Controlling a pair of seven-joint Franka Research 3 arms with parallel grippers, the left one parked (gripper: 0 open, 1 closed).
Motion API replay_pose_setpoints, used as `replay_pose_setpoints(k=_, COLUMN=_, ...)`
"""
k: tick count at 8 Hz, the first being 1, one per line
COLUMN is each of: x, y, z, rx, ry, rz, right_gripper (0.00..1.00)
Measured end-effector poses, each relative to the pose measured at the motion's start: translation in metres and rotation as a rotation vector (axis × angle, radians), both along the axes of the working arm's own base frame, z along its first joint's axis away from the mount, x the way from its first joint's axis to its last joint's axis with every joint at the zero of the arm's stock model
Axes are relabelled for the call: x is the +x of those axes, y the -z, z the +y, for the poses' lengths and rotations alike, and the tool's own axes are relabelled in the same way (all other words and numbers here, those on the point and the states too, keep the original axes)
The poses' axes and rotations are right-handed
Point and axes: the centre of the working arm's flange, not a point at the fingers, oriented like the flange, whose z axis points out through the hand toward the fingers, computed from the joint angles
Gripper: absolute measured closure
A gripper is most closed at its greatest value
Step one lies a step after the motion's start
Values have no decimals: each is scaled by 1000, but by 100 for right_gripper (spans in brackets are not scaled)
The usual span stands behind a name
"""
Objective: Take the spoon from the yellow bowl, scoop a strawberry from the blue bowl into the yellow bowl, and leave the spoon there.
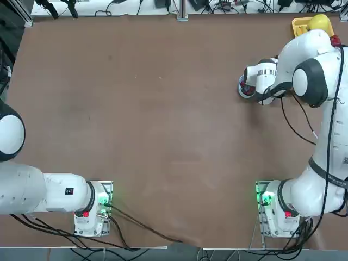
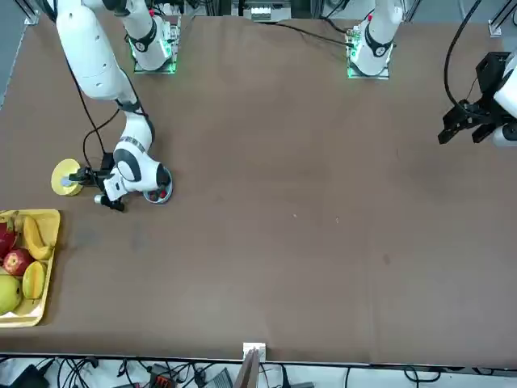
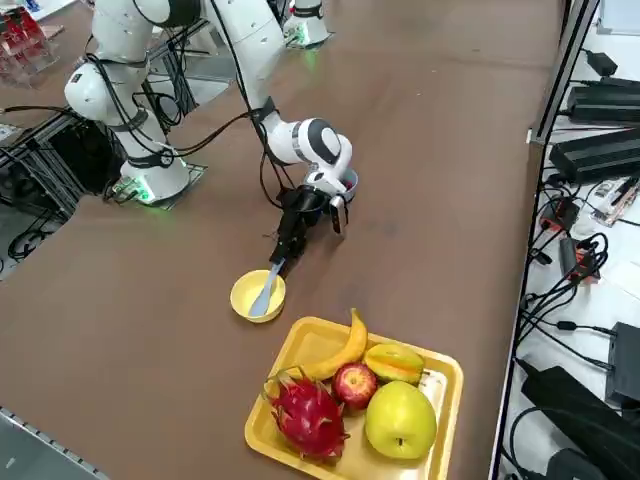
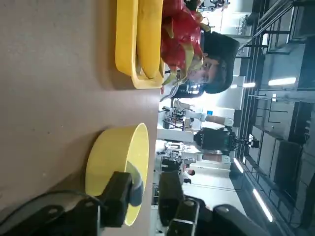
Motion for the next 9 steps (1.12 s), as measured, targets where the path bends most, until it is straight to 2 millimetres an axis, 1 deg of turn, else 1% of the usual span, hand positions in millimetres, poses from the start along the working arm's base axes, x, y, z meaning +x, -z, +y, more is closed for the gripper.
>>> replay_pose_setpoints(k=1, x=0, y=0, z=0, rx=0, ry=0, rz=-1, right_gripper=68)
replay_pose_setpoints(k=5, x=4, y=-2, z=0, rx=1, ry=1, rz=-11, right_gripper=89)
replay_pose_setpoints(k=9, x=9, y=-8, z=0, rx=-14, ry=10, rz=-26, right_gripper=89)
